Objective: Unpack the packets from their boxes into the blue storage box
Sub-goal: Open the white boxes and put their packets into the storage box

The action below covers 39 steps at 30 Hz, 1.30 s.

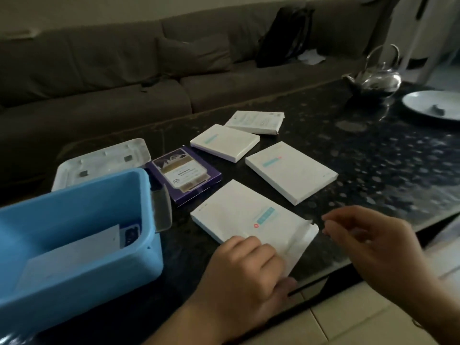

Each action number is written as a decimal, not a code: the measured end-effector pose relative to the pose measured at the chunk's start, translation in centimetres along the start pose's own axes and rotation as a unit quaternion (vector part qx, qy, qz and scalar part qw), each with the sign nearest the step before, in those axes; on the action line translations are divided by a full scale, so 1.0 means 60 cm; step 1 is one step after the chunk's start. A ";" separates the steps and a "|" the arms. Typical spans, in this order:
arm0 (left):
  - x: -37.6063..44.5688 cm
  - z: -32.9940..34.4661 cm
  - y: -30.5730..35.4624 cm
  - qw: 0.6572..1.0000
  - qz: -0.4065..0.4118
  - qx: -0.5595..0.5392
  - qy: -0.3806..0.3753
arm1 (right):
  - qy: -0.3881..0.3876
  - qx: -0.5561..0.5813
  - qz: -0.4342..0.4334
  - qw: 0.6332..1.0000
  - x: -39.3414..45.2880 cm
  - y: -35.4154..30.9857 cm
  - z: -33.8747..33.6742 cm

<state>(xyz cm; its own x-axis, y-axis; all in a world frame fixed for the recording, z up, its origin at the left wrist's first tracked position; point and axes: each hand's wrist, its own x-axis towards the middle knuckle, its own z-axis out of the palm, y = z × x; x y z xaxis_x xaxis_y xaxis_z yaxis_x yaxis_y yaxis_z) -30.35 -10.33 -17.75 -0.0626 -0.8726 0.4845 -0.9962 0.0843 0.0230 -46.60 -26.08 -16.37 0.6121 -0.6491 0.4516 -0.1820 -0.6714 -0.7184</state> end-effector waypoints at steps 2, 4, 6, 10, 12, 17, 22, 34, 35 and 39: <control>-0.001 -0.006 -0.012 0.998 -0.001 0.001 0.066 | 0.016 -0.033 -0.057 0.998 -0.009 -0.003 -0.001; -0.001 -0.012 -0.023 0.991 -0.030 -0.015 0.128 | 0.018 -0.057 -0.118 0.991 -0.018 -0.010 0.006; 0.003 -0.020 -0.028 0.979 -0.087 -0.057 0.176 | 0.002 -0.062 -0.155 0.986 -0.025 -0.018 0.022; 0.008 -0.034 -0.031 0.960 -0.124 -0.098 0.230 | -0.013 -0.081 -0.217 0.973 -0.027 -0.034 0.059; 0.005 -0.037 -0.032 0.961 -0.113 -0.101 0.231 | -0.014 -0.097 -0.233 0.968 -0.020 -0.039 0.068; 0.001 -0.034 -0.035 0.959 -0.090 -0.120 0.240 | -0.072 -0.188 -0.239 0.950 -0.004 -0.041 0.092; 0.003 -0.041 -0.033 0.958 -0.088 -0.136 0.237 | -0.101 -0.253 -0.248 0.930 0.009 -0.023 0.108; 0.005 -0.034 -0.031 0.962 -0.111 -0.134 0.212 | 0.021 -0.173 -0.326 0.929 -0.054 -0.018 0.031; 0.004 -0.030 -0.031 0.962 -0.112 -0.132 0.212 | 0.025 -0.166 -0.328 0.929 -0.055 -0.015 0.028; 0.003 -0.024 -0.028 0.968 -0.097 -0.129 0.194 | 0.063 -0.086 -0.318 0.942 -0.057 -0.010 0.004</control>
<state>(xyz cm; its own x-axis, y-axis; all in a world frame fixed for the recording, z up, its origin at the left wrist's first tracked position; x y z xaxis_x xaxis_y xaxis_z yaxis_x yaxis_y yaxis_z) -28.57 -9.96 -16.45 0.2020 -0.6415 0.7401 -0.9353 0.0977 0.3400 -48.41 -23.41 -17.62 0.5461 -0.1264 0.8281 0.0616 -0.9798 -0.1902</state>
